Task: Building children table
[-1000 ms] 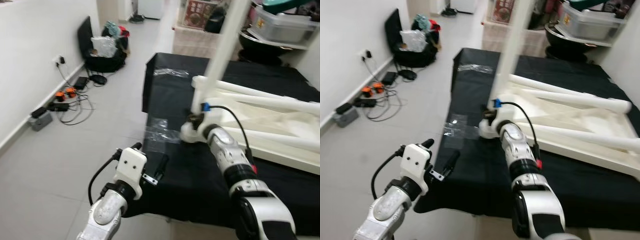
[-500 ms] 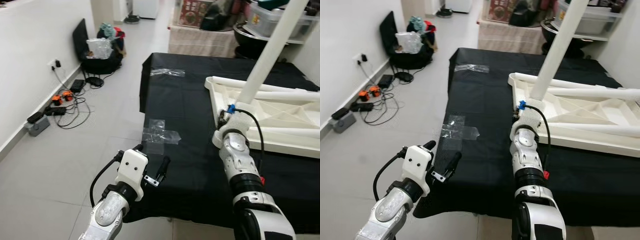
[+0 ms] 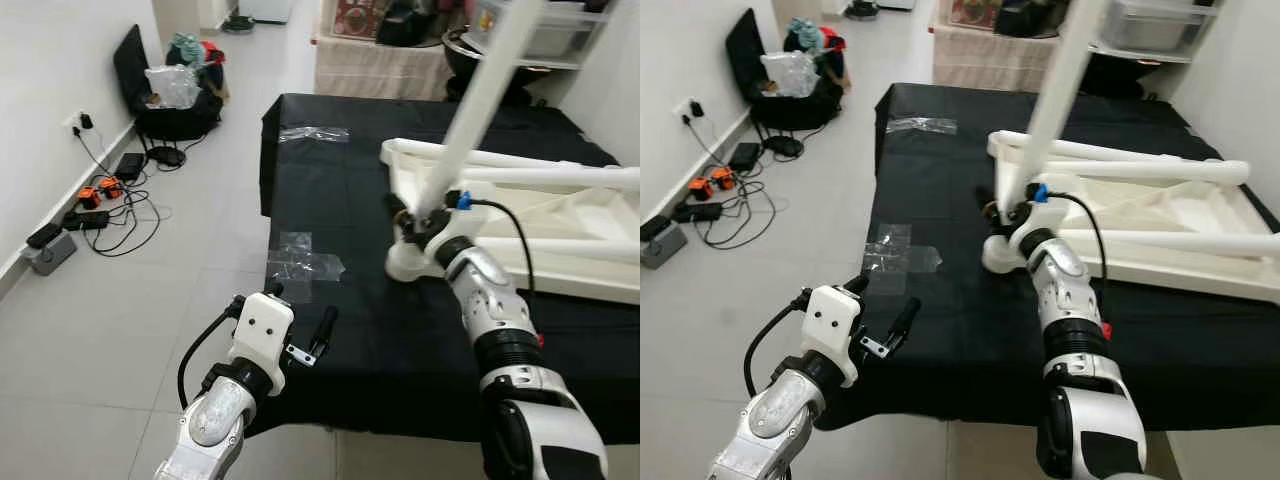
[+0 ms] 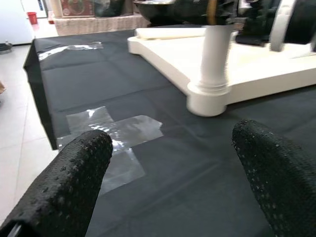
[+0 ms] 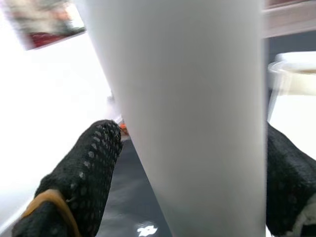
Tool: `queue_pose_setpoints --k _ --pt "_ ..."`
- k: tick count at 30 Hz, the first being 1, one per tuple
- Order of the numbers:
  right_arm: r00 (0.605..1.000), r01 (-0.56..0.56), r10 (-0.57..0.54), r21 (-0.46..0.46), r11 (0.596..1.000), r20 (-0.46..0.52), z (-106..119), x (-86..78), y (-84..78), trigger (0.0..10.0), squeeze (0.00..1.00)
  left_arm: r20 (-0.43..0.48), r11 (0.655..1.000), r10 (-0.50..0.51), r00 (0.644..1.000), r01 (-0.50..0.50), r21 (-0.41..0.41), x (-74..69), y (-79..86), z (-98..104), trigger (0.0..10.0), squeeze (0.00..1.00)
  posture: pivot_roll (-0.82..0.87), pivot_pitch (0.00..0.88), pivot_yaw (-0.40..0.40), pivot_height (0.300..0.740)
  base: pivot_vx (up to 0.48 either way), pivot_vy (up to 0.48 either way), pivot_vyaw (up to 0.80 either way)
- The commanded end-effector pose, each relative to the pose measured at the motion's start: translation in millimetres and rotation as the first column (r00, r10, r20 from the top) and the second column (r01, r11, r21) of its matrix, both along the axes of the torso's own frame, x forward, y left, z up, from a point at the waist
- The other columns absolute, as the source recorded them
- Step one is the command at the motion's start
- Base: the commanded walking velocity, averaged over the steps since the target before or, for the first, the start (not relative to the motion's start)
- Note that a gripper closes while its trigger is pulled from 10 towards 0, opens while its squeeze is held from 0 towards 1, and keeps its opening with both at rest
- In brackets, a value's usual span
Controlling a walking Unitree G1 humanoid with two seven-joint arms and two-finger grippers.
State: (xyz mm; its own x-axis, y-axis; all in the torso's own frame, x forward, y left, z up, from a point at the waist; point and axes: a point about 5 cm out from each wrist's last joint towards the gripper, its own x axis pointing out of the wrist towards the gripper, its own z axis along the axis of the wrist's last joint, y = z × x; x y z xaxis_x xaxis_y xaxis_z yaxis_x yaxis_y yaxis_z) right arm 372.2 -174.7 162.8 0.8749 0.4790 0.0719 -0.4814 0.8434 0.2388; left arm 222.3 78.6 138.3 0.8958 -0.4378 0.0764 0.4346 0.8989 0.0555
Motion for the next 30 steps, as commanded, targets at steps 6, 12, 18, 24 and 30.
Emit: queue_pose_setpoints --k 6,12,18,24,30 --pt "0.873 -0.482 0.479 -0.007 0.876 -0.088 -20 -26.0 14.9 10.0 0.0 -0.013 1.0 -0.001 1.0 0.001 0.0 -1.0 -0.6 -4 10.0 0.0 0.08 0.023 -0.106 0.74 0.0 0.0 0.0" --pt "0.813 -0.579 0.579 0.006 0.815 -0.06 -13 -26.4 23.9 10.0 0.0 -0.014 1.0 -0.002 1.0 0.002 0.001 -1.1 -0.5 -4 10.0 0.0 0.08 0.022 -0.106 0.74 0.0 0.0 0.0" --pt "0.849 -0.528 0.528 0.021 0.849 -0.014 -7 -19.2 32.5 0.0 0.0 -0.014 1.0 -0.003 1.0 0.003 0.002 -1.4 -1.0 -5 10.0 0.0 0.09 0.016 -0.107 0.74 0.0 0.0 0.0" --pt "0.946 -0.323 0.323 0.005 0.946 -0.014 -9 -7.7 30.5 0.0 0.0 -0.014 1.0 -0.004 1.0 0.004 0.004 -1.1 -0.8 -5 10.0 0.0 0.08 0.009 -0.106 0.74 0.0 0.0 0.0" --pt "0.908 0.414 -0.419 -0.167 0.895 0.005 -9 8.8 -8.8 0.0 0.0 -0.015 1.0 -0.009 1.0 0.009 0.005 -1.2 -1.2 -5 10.0 0.0 0.08 0.002 -0.104 0.74 0.0 0.0 0.0"
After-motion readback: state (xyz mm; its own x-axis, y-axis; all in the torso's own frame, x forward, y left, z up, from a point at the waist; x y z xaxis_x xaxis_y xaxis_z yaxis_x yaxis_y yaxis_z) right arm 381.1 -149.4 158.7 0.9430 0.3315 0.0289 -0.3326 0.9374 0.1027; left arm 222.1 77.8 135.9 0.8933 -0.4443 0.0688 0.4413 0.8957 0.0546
